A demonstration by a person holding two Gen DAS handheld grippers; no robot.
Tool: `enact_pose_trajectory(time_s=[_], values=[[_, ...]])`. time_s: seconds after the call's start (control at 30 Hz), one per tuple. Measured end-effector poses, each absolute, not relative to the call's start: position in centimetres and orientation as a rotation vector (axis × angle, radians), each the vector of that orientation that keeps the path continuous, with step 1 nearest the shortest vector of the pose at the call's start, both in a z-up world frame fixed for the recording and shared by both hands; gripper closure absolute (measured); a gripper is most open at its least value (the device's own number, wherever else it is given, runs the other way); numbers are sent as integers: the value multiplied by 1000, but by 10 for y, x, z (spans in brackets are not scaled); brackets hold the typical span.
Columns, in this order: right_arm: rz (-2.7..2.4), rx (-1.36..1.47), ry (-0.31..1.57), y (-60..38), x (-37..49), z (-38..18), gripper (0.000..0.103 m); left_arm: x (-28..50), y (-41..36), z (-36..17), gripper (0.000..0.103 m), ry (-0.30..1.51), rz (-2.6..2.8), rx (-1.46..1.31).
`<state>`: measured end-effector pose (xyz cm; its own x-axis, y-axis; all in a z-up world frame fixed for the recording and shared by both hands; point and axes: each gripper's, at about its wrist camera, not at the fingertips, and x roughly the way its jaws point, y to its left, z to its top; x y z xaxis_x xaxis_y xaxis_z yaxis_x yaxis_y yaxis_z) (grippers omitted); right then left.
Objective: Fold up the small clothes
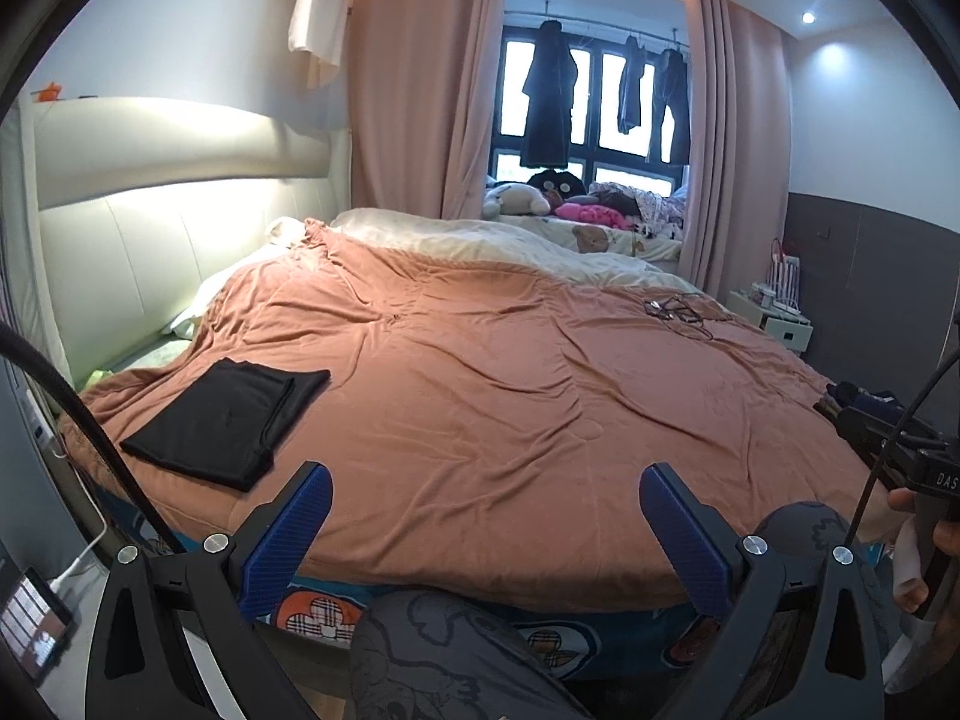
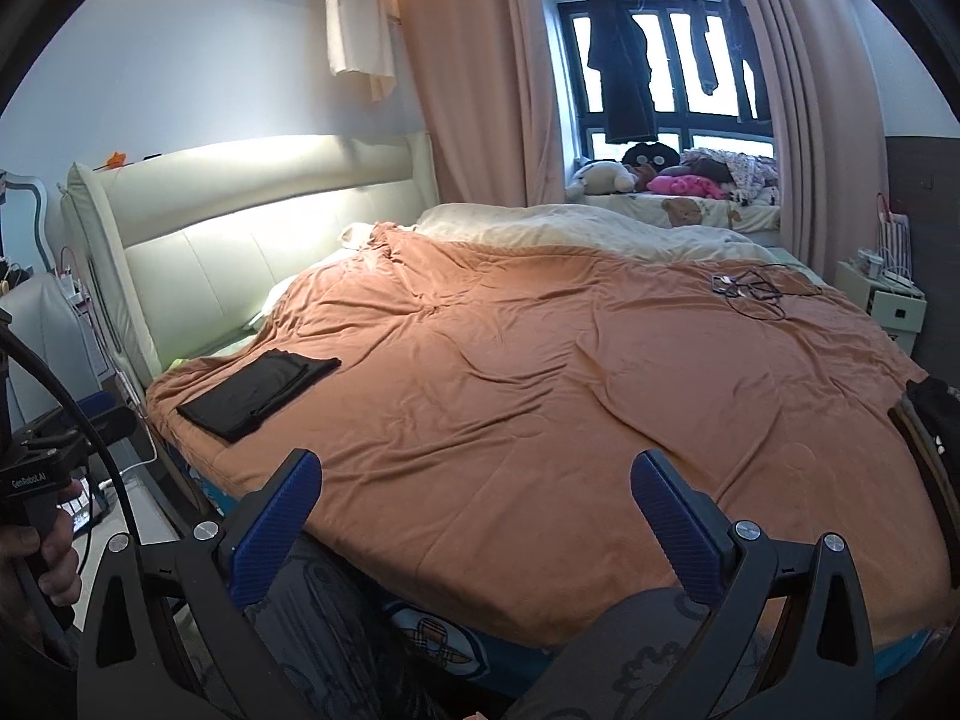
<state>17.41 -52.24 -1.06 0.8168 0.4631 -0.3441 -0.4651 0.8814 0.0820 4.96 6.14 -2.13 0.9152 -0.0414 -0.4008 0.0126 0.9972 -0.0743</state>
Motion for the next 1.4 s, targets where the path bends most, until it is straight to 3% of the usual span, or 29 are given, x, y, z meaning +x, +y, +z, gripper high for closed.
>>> enact_pose_trajectory(time_s=[1.4], values=[[501,-1,363,-524,160,-18,0,36,54,-11,0,373,7,-81]])
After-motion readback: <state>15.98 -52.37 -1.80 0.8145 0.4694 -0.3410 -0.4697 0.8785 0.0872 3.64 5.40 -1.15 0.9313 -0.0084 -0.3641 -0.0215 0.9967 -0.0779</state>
